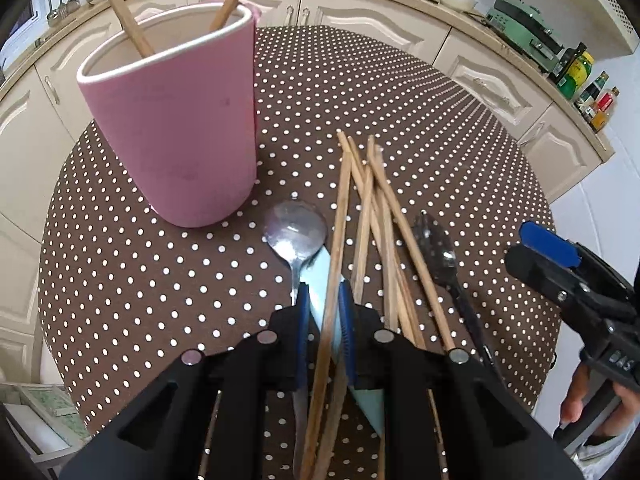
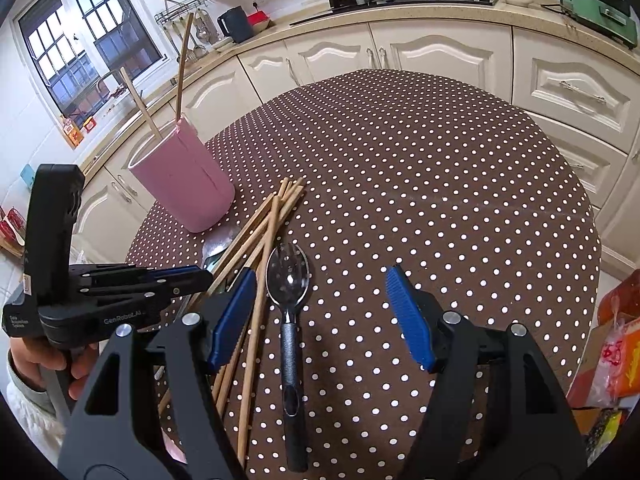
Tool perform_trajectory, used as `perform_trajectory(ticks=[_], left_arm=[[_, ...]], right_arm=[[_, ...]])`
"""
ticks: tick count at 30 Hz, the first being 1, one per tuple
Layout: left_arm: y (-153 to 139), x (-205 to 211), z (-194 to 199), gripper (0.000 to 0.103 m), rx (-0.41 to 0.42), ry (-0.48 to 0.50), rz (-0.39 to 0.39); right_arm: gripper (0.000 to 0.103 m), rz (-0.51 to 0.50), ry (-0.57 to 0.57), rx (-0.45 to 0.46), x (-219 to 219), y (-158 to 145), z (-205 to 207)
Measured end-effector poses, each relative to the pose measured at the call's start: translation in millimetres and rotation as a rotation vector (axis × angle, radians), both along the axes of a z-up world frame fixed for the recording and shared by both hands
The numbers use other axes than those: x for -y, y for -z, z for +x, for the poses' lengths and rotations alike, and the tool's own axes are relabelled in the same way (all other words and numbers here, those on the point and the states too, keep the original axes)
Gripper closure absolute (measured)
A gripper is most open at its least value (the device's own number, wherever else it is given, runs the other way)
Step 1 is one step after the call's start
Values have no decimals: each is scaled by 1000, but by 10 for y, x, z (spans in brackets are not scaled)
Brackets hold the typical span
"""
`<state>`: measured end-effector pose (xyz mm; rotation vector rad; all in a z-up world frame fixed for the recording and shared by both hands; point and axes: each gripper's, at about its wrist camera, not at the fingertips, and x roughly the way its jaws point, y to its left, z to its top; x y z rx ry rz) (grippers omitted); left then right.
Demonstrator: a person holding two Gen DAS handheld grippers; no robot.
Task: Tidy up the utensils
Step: 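Grasp the black-handled fork with the right tool while the left tool holds its chopstick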
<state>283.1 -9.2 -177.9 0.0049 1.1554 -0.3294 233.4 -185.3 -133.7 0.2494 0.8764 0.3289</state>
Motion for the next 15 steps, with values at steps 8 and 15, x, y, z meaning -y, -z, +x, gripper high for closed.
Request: perform_trajectory(ticks=[8,15], left_arm=[[-9,57,53,97,1,-10,-39],[-154,-65,-91,97,57,-36,-111]], right_arm=[[36,-19,-29,-14,-116,-31,67],[43,-113,-105,-95,-404,-10,280]])
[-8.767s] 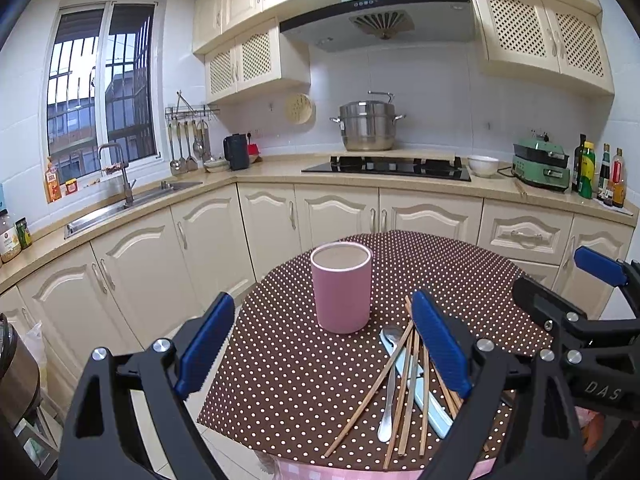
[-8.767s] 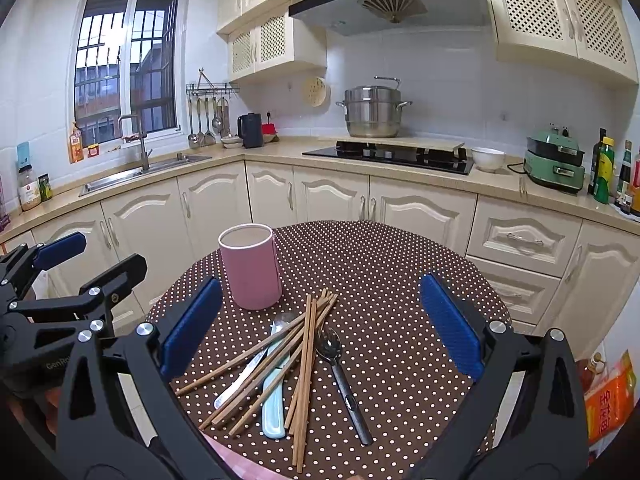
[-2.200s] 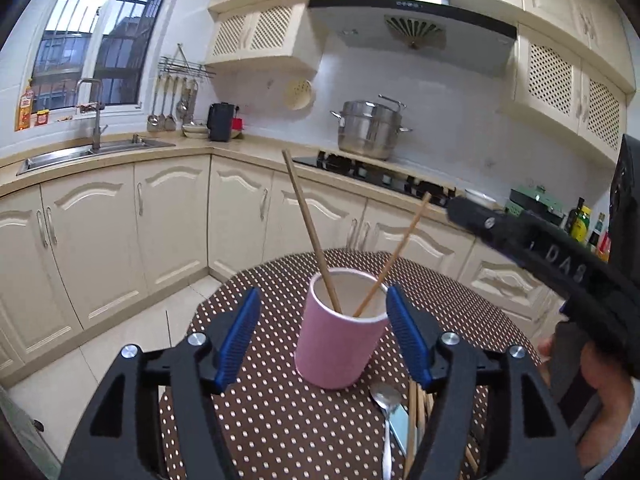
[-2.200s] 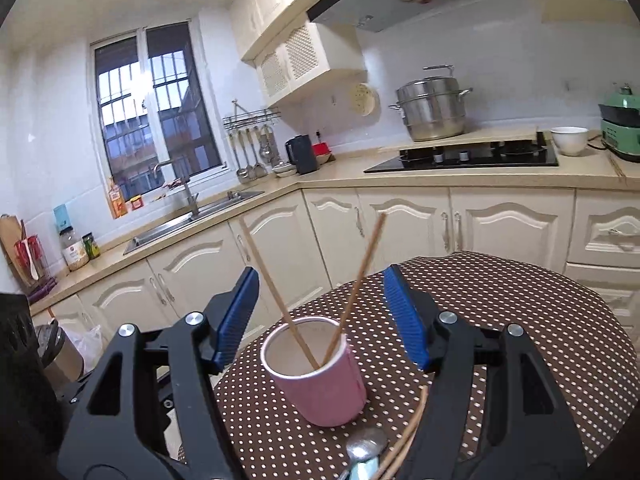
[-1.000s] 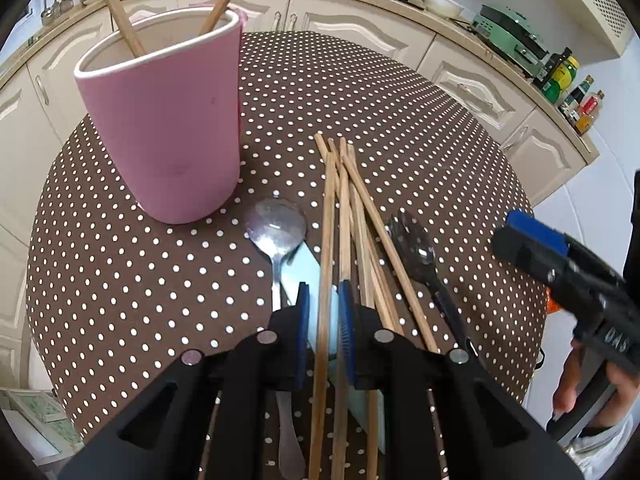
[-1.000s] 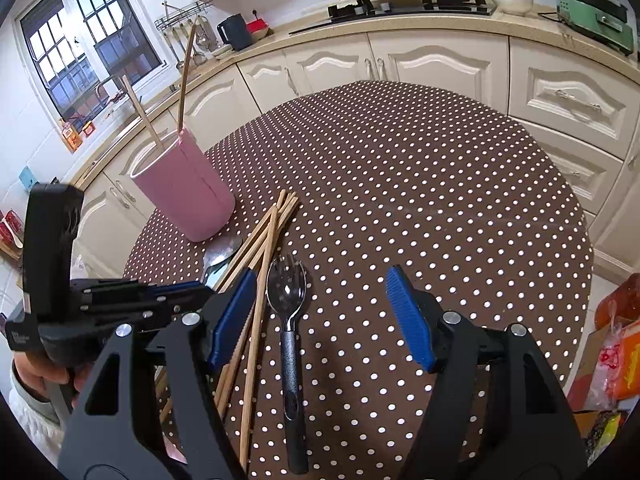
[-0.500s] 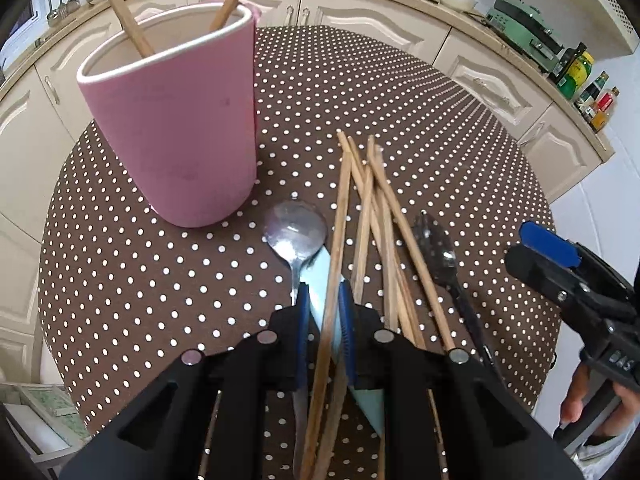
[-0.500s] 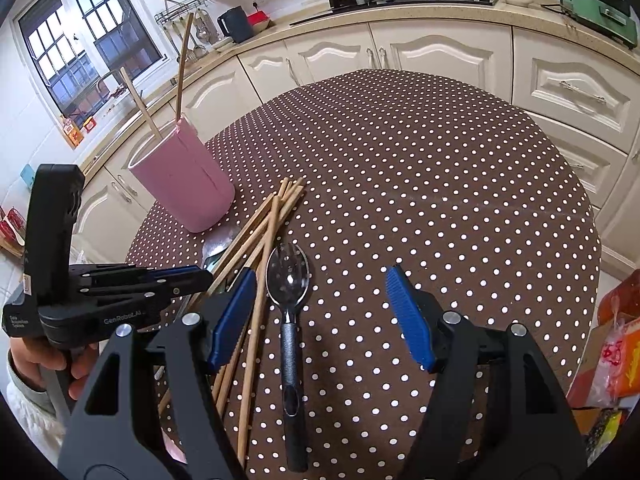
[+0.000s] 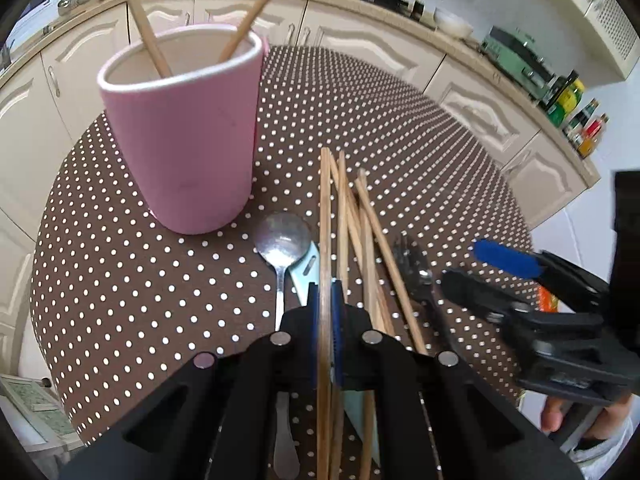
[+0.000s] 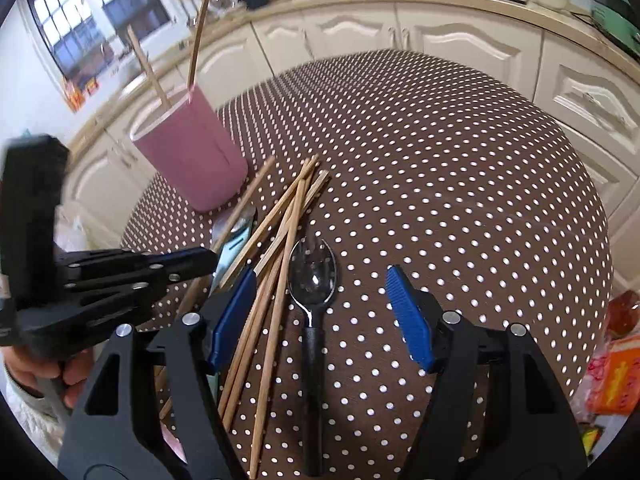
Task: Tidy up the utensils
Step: 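Grasp the black-handled fork with the right tool while the left tool holds its chopstick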
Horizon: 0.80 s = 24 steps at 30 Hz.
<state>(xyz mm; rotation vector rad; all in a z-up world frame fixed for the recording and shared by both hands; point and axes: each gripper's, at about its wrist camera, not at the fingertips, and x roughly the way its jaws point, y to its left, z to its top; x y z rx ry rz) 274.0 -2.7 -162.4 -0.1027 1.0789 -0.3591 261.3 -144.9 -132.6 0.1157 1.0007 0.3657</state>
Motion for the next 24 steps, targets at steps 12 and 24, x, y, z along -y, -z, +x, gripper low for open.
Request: perform_trajectory(ticks=[12,24], left_arm=[[-438,-199,-361,97,185,-25,-46],[-654,-352,-457,97,253,-44,-85]], right_arm=[[74,-129,-66,-120,-398,126,415],[85,-200,-87,-110,-707,182,667]])
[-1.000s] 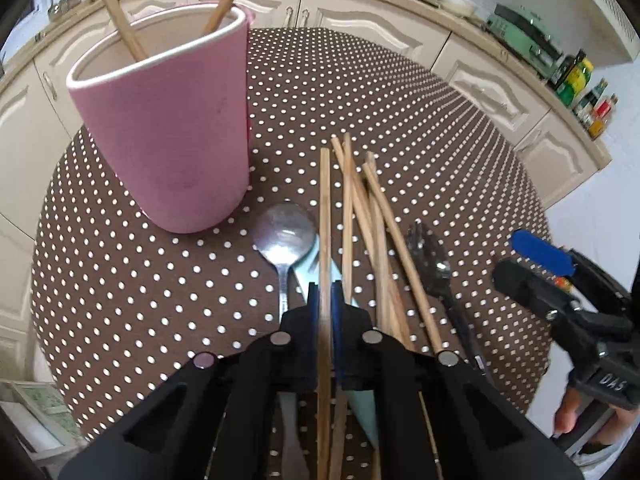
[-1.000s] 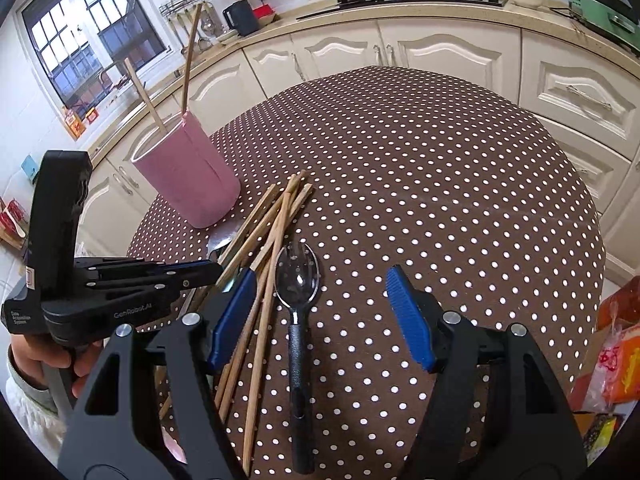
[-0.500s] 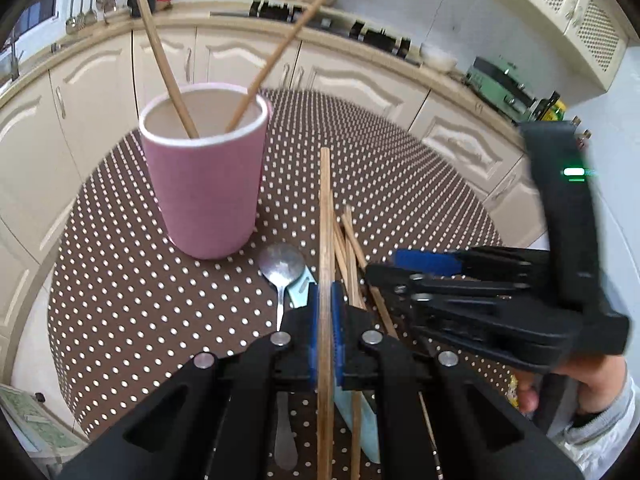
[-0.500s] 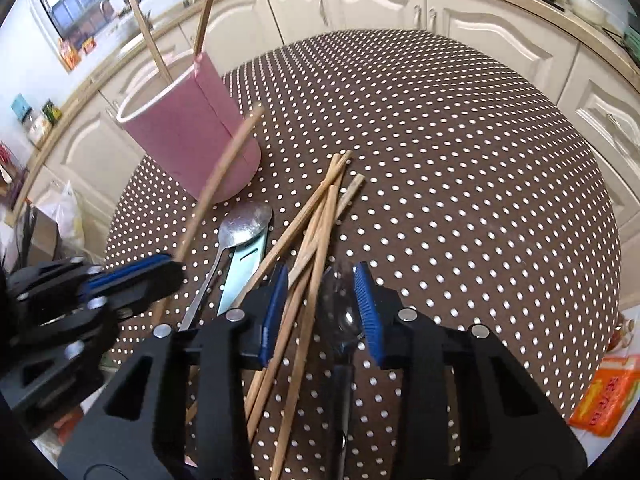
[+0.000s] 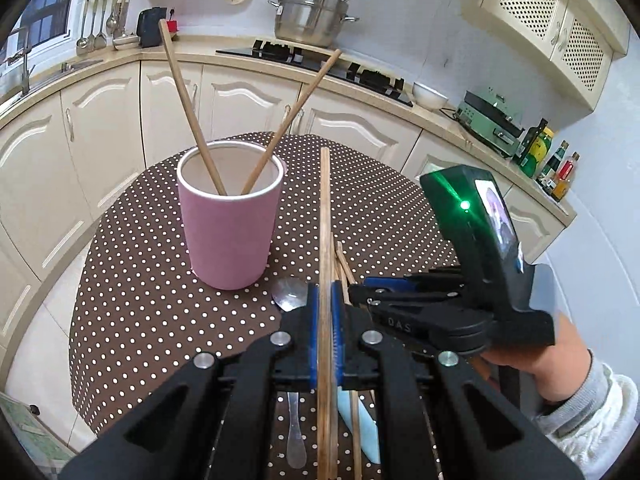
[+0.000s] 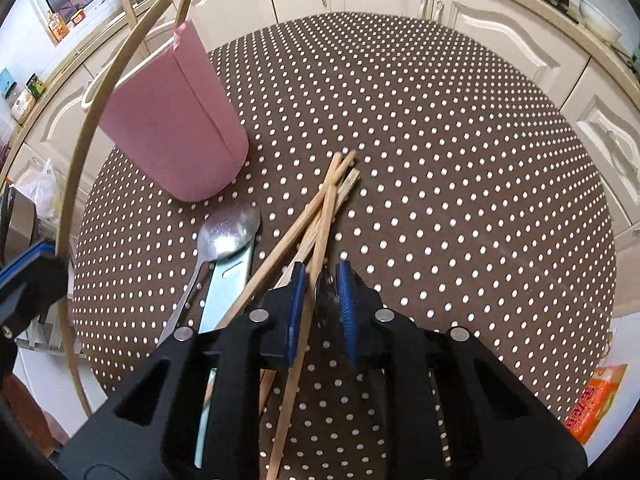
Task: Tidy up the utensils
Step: 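Grasp the black-handled fork with the right tool while the left tool holds its chopstick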
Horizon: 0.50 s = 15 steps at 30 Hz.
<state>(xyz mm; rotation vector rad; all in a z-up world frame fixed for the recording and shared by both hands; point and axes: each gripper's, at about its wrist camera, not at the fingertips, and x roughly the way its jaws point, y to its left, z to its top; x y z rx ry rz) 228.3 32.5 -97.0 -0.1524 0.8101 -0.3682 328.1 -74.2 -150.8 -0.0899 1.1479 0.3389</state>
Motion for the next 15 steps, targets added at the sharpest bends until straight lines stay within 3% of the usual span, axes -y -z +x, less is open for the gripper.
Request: perform_trajectory(ticks=[10,15], left_arm=[[-49,-107,-77,97,16,-7,-13],[-52,-98,-95,97,22,-9,-30]], right_arm=[[84,-32,-10,34,188,-159,-196],[84,-66,-44,-41,322,16,-255]])
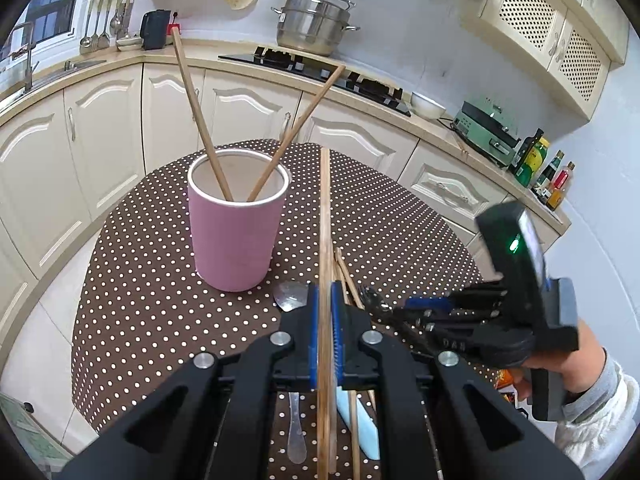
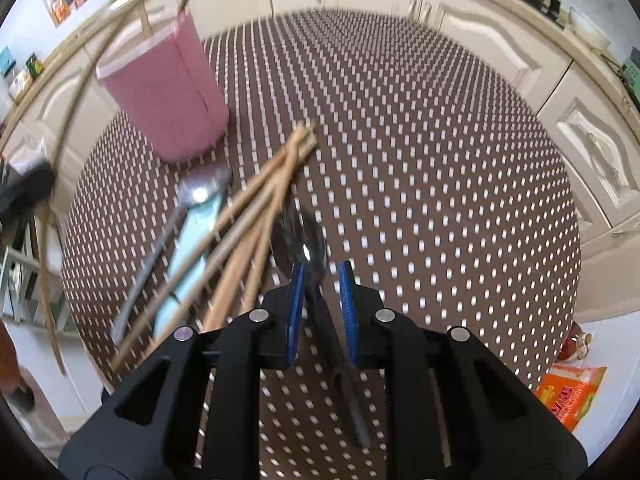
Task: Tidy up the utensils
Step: 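Grasp the black-handled fork with the right tool while the left tool holds its chopstick, then lift the chopstick and fork over the pink cup and release both inside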
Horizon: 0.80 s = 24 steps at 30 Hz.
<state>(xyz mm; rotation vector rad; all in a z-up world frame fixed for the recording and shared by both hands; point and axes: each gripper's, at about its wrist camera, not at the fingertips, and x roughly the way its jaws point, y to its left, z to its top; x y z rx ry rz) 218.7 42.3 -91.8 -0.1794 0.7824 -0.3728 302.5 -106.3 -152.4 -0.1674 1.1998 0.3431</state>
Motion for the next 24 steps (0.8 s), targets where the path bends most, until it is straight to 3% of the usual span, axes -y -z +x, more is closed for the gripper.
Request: perform_trajectory(ticks=[2,11,18,24], left_arm=[[-9,6,-8,97,5,0,-5],[-170,-67,-129,97,95,-9,-42],[-385,-256,-243,97,245,-34,-133],[-590,-422,-235,97,397,-81,-213]], right_arm=[[84,1,-23,-34,-22,107,3],[91,23,9,53,38,111,175],[91,256,63,256,283,-492,-32],[91,433,40,455,151,-1047,-205]])
